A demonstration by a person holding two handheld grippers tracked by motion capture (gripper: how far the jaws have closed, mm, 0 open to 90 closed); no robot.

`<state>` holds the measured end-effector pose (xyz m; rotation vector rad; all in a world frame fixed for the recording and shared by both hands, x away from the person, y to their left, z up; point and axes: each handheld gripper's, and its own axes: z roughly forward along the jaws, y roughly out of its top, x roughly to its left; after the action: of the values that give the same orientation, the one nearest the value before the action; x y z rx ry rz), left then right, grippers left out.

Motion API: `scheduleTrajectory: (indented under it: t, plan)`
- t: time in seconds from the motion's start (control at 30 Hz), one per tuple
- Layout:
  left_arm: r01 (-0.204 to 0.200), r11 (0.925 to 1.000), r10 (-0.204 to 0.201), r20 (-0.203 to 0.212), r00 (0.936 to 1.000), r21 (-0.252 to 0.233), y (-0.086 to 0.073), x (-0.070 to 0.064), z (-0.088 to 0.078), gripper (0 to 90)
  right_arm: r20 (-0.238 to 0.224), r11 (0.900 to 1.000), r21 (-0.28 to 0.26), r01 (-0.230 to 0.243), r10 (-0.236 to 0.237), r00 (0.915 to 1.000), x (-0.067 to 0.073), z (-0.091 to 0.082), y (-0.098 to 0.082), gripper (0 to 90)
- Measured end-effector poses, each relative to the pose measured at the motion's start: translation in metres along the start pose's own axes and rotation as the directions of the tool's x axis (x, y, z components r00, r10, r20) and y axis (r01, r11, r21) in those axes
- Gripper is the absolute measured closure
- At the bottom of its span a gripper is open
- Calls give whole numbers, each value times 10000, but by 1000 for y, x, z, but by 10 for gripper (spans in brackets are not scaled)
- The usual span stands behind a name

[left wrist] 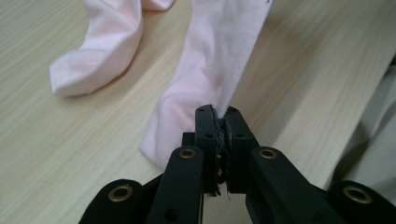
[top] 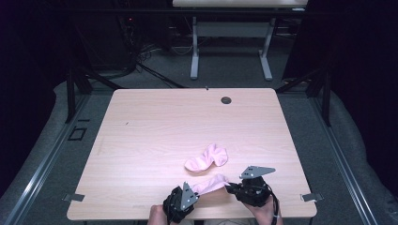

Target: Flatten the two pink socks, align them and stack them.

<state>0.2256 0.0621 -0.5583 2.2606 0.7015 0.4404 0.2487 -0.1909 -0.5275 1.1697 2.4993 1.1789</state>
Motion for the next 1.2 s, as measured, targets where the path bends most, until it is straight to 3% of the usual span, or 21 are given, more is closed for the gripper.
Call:
scheduleTrajectory:
  t: [0.23,0.37,0.47,0.6,0.67,0.73,0.8,0.83,0.87,0.97,1.03,1.07,1.2]
  plan:
    - [485,9988,-482,439,9979,-65,40,4,-12,871,784,9983,-511,274,-233,9967,-4,14,-20,743]
    - [675,9976,-663,685,9954,-150,53,4,-15,871,1317,9941,-825,699,-586,9896,0,25,-30,695]
    - [782,9968,-770,649,9949,-165,54,7,-19,870,1540,9880,-1332,778,-569,9864,-2,24,-35,755]
    - [1061,9943,-1055,761,9915,-39,48,13,-23,867,1510,9790,-1798,959,-688,9861,-5,6,-33,843]
    - [1110,9938,-1113,949,9892,86,44,14,-26,865,1201,9854,-1491,821,-644,9907,-2,-5,-26,846]
    - [1124,9933,-1146,1157,9867,251,40,13,-29,854,805,9952,-831,513,-446,9958,4,-18,-17,847]
    - [1022,9935,-1087,1526,9823,502,36,12,-31,829,312,10000,-23,50,-49,9995,10,-31,-9,847]
    - [910,9939,-1001,1634,9815,625,32,9,-32,808,220,9999,108,78,-80,9997,13,-36,-7,847]
    - [828,9936,-954,1782,9794,766,31,9,-32,783,-103,9989,445,-125,129,9999,15,-41,-4,847]
    - [526,9923,-709,1657,9836,1122,23,5,-20,696,-559,9931,941,-694,748,9956,8,-37,-2,848]
    - [418,9894,-627,1497,9867,1388,18,3,-9,640,-395,9848,1272,-1187,1246,9914,-5,-25,-3,848]
    - [403,9894,-603,1425,9880,1394,16,2,-5,597,-527,9814,1257,-1451,1527,9869,-9,-21,-4,848]
    - [351,9918,-501,1212,9914,1228,8,2,4,651,-282,9662,1526,-2079,2145,9763,-26,-4,-5,846]
